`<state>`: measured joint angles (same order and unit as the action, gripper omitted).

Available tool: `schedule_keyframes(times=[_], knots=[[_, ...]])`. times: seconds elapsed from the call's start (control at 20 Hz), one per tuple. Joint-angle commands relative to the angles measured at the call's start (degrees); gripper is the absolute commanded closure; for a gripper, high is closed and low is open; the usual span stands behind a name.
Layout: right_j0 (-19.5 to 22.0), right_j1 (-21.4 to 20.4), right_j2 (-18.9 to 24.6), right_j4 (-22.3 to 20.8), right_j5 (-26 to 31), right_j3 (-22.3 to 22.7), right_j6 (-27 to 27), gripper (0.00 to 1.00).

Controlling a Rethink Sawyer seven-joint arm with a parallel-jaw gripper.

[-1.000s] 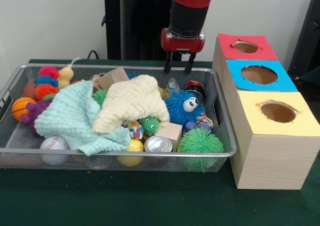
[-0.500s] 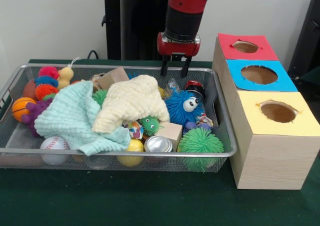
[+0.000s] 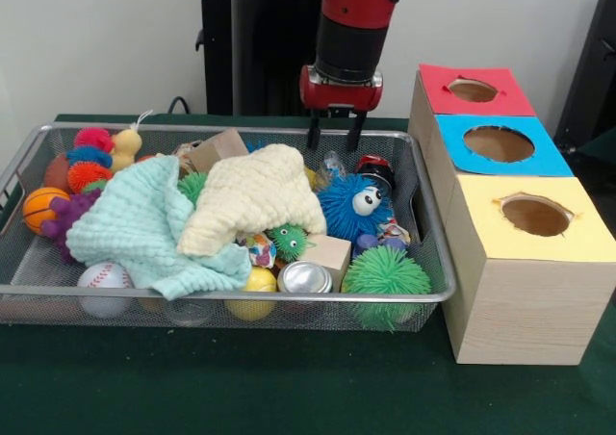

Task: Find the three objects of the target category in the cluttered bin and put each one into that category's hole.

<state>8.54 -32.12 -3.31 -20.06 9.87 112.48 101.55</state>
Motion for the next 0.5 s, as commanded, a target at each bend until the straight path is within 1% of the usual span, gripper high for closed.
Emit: schedule_keyframes(times=[0.05,0.1,0.15,0.25,0.35,0.5], knots=[[-1.0,9.1,-1.2,0.9,-6.0,-4.4,10.0,0.0],[-0.9,10.8,-1.1,1.0,-6.9,-5.3,10.0,0.0],[-1.2,13.4,-1.3,1.3,-8.4,-6.6,10.2,0.0],[-1.7,17.0,-1.5,2.4,-9.3,-8.9,10.5,0.0],[-2.5,19.7,-1.9,3.7,-10.1,-10.8,10.7,0.0],[-3.6,21.3,-2.4,5.4,-11.0,-11.2,10.9,0.0]])
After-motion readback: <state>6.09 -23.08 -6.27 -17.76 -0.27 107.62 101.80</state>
